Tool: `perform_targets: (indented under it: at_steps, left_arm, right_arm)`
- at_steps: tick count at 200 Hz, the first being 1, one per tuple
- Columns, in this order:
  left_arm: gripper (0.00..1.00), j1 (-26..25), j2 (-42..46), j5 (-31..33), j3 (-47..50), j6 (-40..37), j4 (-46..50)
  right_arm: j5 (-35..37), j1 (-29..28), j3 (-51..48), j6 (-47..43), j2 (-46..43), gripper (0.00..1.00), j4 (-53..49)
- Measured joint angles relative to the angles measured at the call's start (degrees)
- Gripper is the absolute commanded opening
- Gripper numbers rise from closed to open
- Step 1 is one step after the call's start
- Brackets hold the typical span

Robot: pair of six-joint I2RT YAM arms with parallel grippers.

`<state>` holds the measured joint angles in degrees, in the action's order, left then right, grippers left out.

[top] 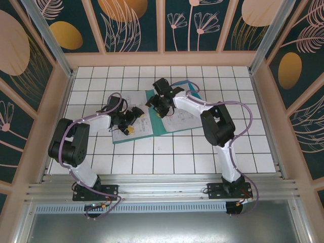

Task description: Put the files into the folder

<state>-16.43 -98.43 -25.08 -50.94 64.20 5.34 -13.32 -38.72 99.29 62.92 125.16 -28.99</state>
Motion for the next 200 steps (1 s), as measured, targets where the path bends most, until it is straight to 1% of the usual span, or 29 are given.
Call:
perform_targets:
  at_steps: [52,137,200]
  left_arm:
    - [0.95,0.0,0.0,0.0,0.0,0.0,0.0]
    - [0.95,0.0,0.0,0.0,0.0,0.0,0.0]
    - [0.95,0.0,0.0,0.0,0.0,0.0,-0.2]
  right_arm:
    - [0.5,0.0,1.4,-0.9,2.7,0.65,-2.1]
    - [3.6,-0.1,4.2,-1.6,4.7,0.65,-4.3]
    - [6.1,-0.7,6.5,-3.9,6.2,0.66,-7.0]
